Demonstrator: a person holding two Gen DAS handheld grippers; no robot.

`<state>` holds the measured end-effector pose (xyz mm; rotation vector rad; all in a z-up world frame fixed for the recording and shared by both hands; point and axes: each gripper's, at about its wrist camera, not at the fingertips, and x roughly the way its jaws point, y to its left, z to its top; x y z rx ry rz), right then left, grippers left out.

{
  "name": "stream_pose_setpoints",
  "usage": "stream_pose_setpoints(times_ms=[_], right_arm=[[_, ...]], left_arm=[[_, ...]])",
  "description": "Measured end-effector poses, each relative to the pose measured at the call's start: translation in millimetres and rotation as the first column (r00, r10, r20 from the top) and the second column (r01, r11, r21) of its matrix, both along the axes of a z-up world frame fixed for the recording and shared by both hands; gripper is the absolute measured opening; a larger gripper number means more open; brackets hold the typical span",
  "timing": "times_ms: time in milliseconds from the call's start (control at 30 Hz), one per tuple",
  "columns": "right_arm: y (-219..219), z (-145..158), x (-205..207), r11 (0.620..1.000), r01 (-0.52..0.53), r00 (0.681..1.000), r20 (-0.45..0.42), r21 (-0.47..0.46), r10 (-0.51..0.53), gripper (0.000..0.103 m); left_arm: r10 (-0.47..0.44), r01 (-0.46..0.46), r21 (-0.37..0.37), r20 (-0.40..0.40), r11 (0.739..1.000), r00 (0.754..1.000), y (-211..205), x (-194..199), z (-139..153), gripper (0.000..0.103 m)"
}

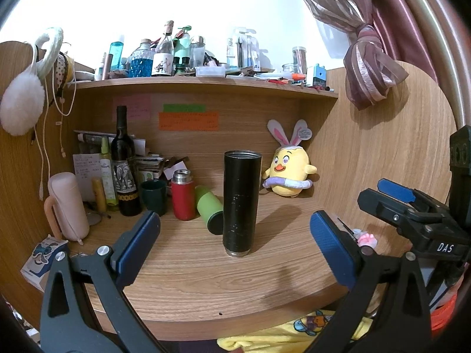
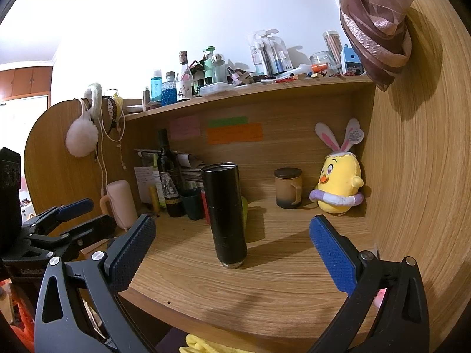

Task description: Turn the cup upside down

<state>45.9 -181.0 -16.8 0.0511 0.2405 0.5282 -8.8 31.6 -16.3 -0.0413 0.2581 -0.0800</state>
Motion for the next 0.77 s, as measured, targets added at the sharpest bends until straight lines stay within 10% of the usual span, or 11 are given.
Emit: stream_pose_setpoints(times_ms=[767], right_arm=[[1.6,-4.3,3.4,1.000,-0.018,1.000,-0.015,-0.002,0.018,0.103]], left_arm=[[-0.008,0.008,-0.002,-0.020,1.000,1.000,-2.2,3.4,-5.0,0.103]])
